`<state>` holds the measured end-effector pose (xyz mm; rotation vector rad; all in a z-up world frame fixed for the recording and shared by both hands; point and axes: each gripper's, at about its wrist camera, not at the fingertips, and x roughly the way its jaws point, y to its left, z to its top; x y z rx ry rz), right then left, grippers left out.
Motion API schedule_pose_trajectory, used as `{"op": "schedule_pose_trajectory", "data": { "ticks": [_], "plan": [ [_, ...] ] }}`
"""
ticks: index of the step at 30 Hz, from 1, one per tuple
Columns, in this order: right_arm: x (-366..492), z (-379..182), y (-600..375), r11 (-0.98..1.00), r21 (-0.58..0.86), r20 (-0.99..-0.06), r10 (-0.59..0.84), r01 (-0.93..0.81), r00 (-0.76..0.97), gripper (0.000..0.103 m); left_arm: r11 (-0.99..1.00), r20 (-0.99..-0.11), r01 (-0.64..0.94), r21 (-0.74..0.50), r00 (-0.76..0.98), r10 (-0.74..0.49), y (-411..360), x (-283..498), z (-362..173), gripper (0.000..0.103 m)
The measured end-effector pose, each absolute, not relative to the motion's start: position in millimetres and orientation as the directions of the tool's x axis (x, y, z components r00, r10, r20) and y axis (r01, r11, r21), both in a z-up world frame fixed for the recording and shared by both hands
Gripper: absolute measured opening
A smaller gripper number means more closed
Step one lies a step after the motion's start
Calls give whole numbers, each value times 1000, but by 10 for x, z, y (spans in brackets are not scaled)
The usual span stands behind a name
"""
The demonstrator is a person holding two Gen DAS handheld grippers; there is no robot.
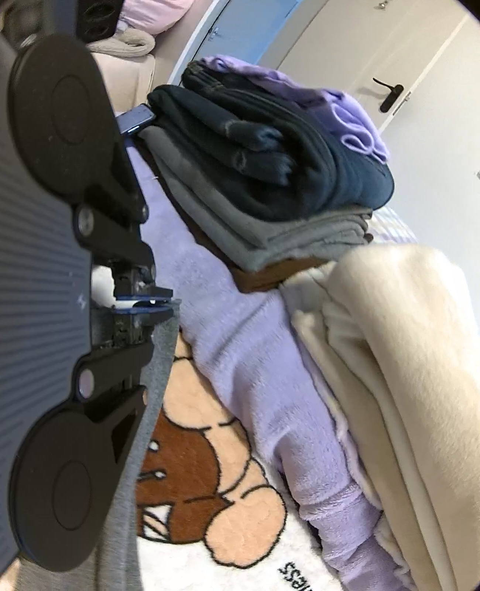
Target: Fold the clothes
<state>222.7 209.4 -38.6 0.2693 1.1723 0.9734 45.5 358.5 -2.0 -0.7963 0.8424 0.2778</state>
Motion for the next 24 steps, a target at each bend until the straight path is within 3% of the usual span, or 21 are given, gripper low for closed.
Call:
{"op": "schedule_pose_trajectory", "data": {
  "ticks": [5,10,11,12,20,24],
  "plan": [
    [2266,-247,1961,545,654,-628,778,-525,25,5,717,-789,-525,-458,612,-55,3501,546,-134,49],
    [2252,-81,1772,516,657,-605,796,-550,24,5,752,-761,-468,-464,645,-69,3388,582,-120,45],
    [2250,-44,1726,509,659,-599,801,-553,23,5,759,-755,-453,-468,651,-77,3361,586,-113,33],
    [2249,-1,1678,504,660,-593,805,-557,25,5,766,-747,-435,-473,659,-87,3332,586,-103,6],
    [2287,116,1675,525,630,-599,798,-573,73,5,786,-674,-339,-517,727,-130,3345,415,172,4],
    [2283,58,1860,521,627,-599,798,-579,68,5,779,-737,-406,-478,667,-104,3420,421,97,4]
  ]
}}
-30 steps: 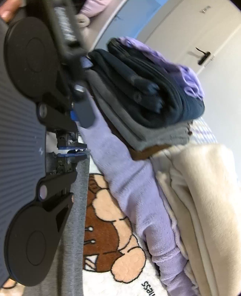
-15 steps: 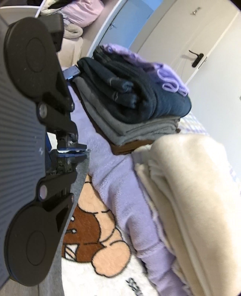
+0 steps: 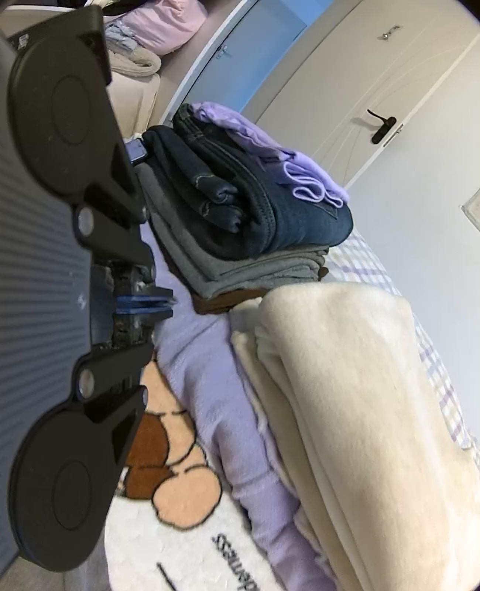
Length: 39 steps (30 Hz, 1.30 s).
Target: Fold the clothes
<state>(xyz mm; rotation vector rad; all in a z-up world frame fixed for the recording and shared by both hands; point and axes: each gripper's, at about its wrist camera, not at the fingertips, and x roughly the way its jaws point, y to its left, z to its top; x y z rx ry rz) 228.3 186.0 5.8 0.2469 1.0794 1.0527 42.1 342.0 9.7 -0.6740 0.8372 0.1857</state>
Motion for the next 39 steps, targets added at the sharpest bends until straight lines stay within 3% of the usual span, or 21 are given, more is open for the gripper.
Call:
{"op": "schedule_pose_trajectory", "data": {
  "ticks": [5,8,11,16,28,29,31,32,39],
  "plan": [
    [2160,-167,2188,536,578,-651,758,-615,49,6,799,-848,-487,-353,528,-53,3378,571,-162,6],
    [2093,-317,2347,555,516,-706,707,-653,42,18,822,-879,-495,-281,476,-13,3324,614,-224,9],
    [2151,-309,2300,565,477,-733,678,-673,50,35,817,-879,-499,-288,477,-18,3349,610,-203,12],
    [2402,-131,1994,595,373,-768,629,-712,123,36,791,-872,-519,-325,488,-38,3428,574,-184,23],
    [2323,-531,1655,559,117,-863,466,-821,195,34,799,-878,-527,-289,478,-1,3382,551,-150,23],
    [2297,-556,1668,556,101,-858,468,-825,210,30,798,-878,-529,-289,479,0,3382,563,-157,23],
    [2262,-566,1703,542,84,-853,473,-836,221,8,800,-877,-529,-283,480,7,3364,592,-170,23],
    [2248,-564,1722,534,79,-851,476,-842,222,4,804,-877,-527,-277,480,13,3354,604,-171,23],
    [2321,-455,1752,564,53,-833,480,-824,274,2,795,-866,-554,-245,495,78,3366,596,-132,22]
  ]
}}
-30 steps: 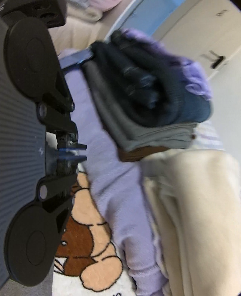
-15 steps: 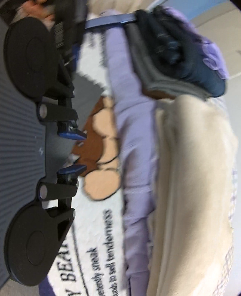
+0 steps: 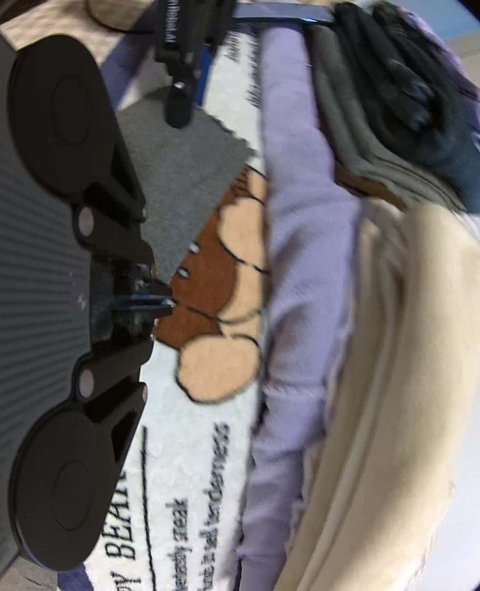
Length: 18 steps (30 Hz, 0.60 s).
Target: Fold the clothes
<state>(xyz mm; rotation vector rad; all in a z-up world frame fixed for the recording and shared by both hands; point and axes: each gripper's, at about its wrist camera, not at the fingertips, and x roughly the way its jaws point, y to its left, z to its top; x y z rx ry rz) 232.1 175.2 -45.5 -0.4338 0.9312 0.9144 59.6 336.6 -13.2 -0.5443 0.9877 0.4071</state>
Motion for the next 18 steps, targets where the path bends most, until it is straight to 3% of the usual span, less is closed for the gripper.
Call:
{"op": "schedule_pose_trajectory", "data": {
  "ticks": [2,4,6,13,15,18],
  "plan": [
    [2341,-429,1751,584,37,-825,475,-811,305,2,794,-870,-560,-236,486,84,3377,588,-134,22],
    [2331,-394,1735,595,28,-821,472,-803,321,9,794,-875,-562,-231,477,84,3375,597,-143,22],
    [2287,-335,1682,603,27,-819,471,-797,328,35,796,-876,-561,-228,475,84,3363,601,-135,23],
    [1768,-155,1342,521,-88,-809,460,-849,366,29,788,-877,-553,-270,479,35,3367,587,-143,25],
    [1605,-162,1238,489,-106,-814,458,-866,358,20,778,-875,-556,-292,483,16,3385,570,-141,25],
    [1390,-224,1148,435,-140,-816,459,-890,353,19,772,-873,-552,-315,488,-7,3376,565,-139,25]
  ]
}}
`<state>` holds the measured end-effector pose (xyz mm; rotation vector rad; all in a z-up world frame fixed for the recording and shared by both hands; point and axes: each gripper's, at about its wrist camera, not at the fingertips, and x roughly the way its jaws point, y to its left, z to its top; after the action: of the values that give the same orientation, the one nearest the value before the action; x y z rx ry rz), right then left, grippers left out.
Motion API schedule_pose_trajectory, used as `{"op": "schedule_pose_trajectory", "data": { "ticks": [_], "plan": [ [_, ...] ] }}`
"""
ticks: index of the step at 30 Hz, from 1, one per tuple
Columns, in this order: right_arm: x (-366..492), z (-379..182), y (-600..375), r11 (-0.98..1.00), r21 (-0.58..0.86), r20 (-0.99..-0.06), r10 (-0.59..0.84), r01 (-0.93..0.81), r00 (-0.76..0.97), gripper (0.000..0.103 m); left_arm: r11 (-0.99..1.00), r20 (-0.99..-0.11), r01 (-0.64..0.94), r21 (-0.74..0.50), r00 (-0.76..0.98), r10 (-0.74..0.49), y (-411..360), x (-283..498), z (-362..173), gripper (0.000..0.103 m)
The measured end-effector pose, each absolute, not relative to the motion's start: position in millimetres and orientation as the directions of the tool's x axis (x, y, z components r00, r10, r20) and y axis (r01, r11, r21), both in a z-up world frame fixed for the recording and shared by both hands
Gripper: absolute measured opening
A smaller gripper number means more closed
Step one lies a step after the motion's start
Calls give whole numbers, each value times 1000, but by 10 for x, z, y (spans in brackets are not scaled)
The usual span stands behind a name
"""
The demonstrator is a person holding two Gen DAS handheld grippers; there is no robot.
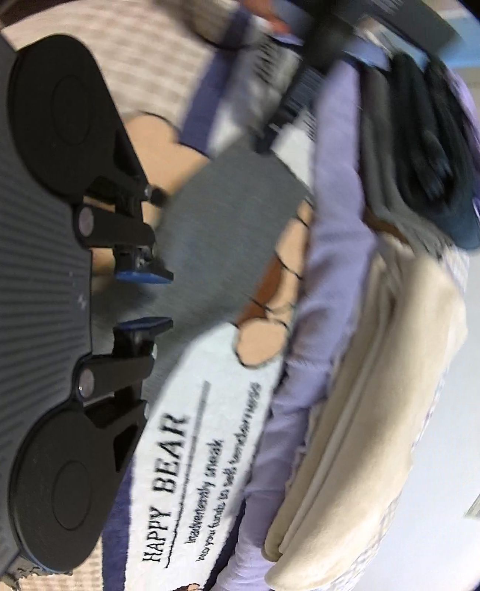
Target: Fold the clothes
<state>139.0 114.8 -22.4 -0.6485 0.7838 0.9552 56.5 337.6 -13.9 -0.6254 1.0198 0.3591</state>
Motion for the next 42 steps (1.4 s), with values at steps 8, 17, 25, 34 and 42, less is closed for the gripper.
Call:
{"op": "schedule_pose_trajectory", "data": {
  "ticks": [8,17,25,34,42],
  "plan": [
    [724,-487,1355,225,-420,-741,475,-879,475,21,793,-876,-527,-305,482,-17,3293,627,-174,22],
    [636,-573,1537,216,-443,-732,474,-870,490,0,800,-845,-529,-283,532,53,3293,589,-66,5],
    [710,-519,1600,257,-214,-812,489,-942,318,2,825,-894,-538,-174,437,96,3235,656,-156,7],
    [1222,-168,1187,438,-130,-805,478,-890,352,23,810,-859,-572,-132,474,194,3260,597,16,32],
    [2414,25,515,664,-240,-847,213,-708,487,25,849,-798,-445,-285,601,46,3090,674,107,32]
  ]
}}
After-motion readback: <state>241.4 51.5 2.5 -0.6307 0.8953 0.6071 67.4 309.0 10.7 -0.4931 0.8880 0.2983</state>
